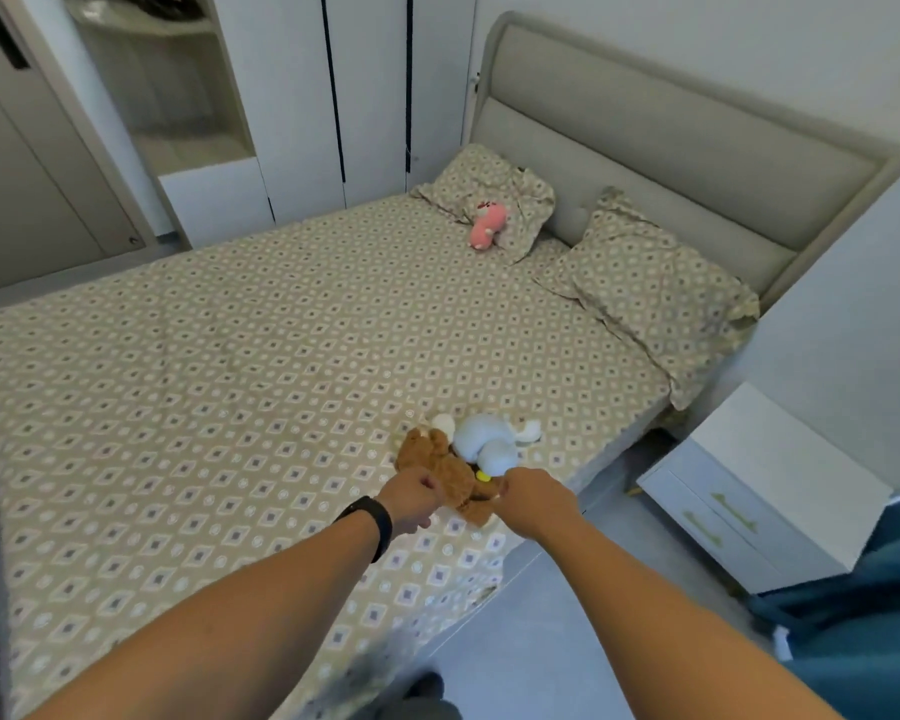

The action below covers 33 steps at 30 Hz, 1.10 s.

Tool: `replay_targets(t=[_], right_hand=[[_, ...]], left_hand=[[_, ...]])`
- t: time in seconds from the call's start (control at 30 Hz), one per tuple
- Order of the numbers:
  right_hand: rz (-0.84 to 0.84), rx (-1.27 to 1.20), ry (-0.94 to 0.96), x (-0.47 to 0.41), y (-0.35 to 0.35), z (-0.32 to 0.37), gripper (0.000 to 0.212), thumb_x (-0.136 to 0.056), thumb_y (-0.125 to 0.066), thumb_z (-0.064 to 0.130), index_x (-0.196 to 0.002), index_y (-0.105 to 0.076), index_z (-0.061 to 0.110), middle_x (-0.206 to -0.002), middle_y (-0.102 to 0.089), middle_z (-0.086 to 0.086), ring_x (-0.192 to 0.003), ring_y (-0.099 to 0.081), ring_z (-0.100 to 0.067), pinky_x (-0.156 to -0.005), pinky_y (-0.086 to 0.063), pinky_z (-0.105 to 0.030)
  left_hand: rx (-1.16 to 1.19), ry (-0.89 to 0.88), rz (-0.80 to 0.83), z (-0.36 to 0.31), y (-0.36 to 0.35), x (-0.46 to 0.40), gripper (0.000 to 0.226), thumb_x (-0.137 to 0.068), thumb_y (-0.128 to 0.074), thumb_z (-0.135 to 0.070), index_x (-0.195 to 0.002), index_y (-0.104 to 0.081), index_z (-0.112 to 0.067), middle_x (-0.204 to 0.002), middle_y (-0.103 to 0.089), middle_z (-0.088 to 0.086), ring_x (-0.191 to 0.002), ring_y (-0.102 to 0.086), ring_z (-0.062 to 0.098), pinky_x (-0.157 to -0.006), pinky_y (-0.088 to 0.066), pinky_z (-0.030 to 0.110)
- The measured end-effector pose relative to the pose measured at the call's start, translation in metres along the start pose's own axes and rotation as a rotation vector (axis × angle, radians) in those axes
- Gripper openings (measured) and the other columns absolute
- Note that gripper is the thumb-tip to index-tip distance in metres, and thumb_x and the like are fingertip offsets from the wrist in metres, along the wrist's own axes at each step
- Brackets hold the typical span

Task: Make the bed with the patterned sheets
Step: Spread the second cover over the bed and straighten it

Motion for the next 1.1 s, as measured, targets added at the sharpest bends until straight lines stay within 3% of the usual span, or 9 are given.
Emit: replay_targets(t=[0.23,0.43,0.5,0.57,0.67,0.77,0.93,1.0,1.1], right_hand=[[0.096,0.018,0.053,-0.121,0.031,-0.053,0.018,-0.094,-0.047,0.024,-0.076,-0.046,0.022,-0.080,-0.052,0.003,-0.074,-0.052,-0.020,-0.055,-0.035,-0.030],[0.248,0.077,0.075,-0.210,0.068,-0.091,0.018,-0.092,-0.049,0.023,-0.076,-0.049,0.016,-0.079,-0.054,-0.002,-0.073,-0.053,-0.023,-0.059,-0.039,-0.033],[0.266,0.074,0.109,-0.242,0.084,-0.093,0.018,-0.093,-0.051,0.024,-0.077,-0.051,0.017,-0.081,-0.056,-0.003,-0.078,-0.056,-0.025,-0.062,-0.042,-0.033],[0.294,0.069,0.147,-0.264,0.095,-0.089,0.022,-0.094,-0.051,0.024,-0.072,-0.046,0.022,-0.079,-0.054,0.000,-0.076,-0.054,-0.024,-0.058,-0.039,-0.032],[0.337,0.111,0.222,-0.324,0.097,-0.084,0.014,-0.096,-0.049,0.027,-0.082,-0.051,0.024,-0.090,-0.056,0.000,-0.081,-0.054,-0.023,-0.061,-0.039,-0.031],[0.378,0.181,0.303,-0.389,0.082,-0.086,0.013,-0.096,-0.049,0.028,-0.099,-0.059,0.020,-0.098,-0.060,-0.001,-0.082,-0.056,-0.022,-0.059,-0.038,-0.030],[0.482,0.200,0.458,-0.473,0.060,-0.102,0.033,-0.097,-0.052,0.027,-0.129,-0.056,0.019,-0.121,-0.060,-0.002,-0.091,-0.058,-0.021,-0.072,-0.042,-0.031],[0.497,0.181,0.466,-0.491,0.061,-0.112,0.034,-0.096,-0.052,0.027,-0.129,-0.055,0.023,-0.121,-0.058,0.001,-0.092,-0.057,-0.018,-0.070,-0.041,-0.031],[0.520,0.184,0.446,-0.517,0.066,-0.134,0.032,-0.097,-0.048,0.027,-0.127,-0.056,0.025,-0.122,-0.056,0.004,-0.096,-0.059,-0.018,-0.074,-0.044,-0.032]], left_hand=[[0.088,0.106,-0.064,-0.016,-0.043,-0.132,0.011,-0.094,-0.051,-0.009,-0.087,-0.046,-0.015,-0.076,-0.046,0.002,-0.066,-0.040,0.018,-0.059,-0.036,0.027],[0.011,0.204,0.040,-0.055,-0.075,-0.210,0.025,-0.091,-0.059,-0.010,-0.081,-0.036,-0.016,-0.073,-0.036,0.002,-0.064,-0.031,0.017,-0.058,-0.025,0.029],[0.026,0.241,0.018,-0.066,-0.077,-0.240,0.025,-0.085,-0.068,-0.022,-0.097,-0.047,-0.013,-0.085,-0.052,0.005,-0.073,-0.048,0.021,-0.062,-0.039,0.032],[0.071,0.283,-0.031,-0.068,-0.078,-0.263,0.047,-0.081,-0.072,-0.030,-0.116,-0.045,-0.016,-0.108,-0.060,0.012,-0.093,-0.060,0.030,-0.073,-0.051,0.039],[0.213,0.384,-0.145,-0.069,-0.093,-0.310,0.075,-0.085,-0.073,-0.028,-0.145,-0.030,-0.014,-0.136,-0.051,0.018,-0.117,-0.056,0.037,-0.088,-0.051,0.039],[0.277,0.501,-0.237,-0.052,-0.117,-0.361,0.086,-0.086,-0.075,-0.028,-0.152,-0.024,-0.010,-0.146,-0.043,0.019,-0.128,-0.049,0.037,-0.098,-0.048,0.041],[0.117,0.721,-0.264,-0.025,-0.167,-0.427,0.098,-0.082,-0.070,-0.058,-0.155,-0.017,-0.017,-0.154,-0.028,0.020,-0.136,-0.038,0.043,-0.106,-0.044,0.050],[0.007,0.805,-0.230,-0.021,-0.185,-0.437,0.097,-0.082,-0.073,-0.053,-0.152,-0.015,-0.020,-0.155,-0.021,0.017,-0.139,-0.031,0.044,-0.107,-0.042,0.051],[-0.235,0.897,-0.296,-0.022,-0.196,-0.452,0.078,-0.086,-0.072,-0.041,-0.141,-0.020,-0.020,-0.145,-0.032,0.017,-0.132,-0.038,0.044,-0.101,-0.045,0.054]])
Point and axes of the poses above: each hand's wrist, its own x-axis away from the middle knuckle, its own y-axis out of the back of the hand, z = x × y, the point moved 5 cm from there along -x, towards the middle knuckle
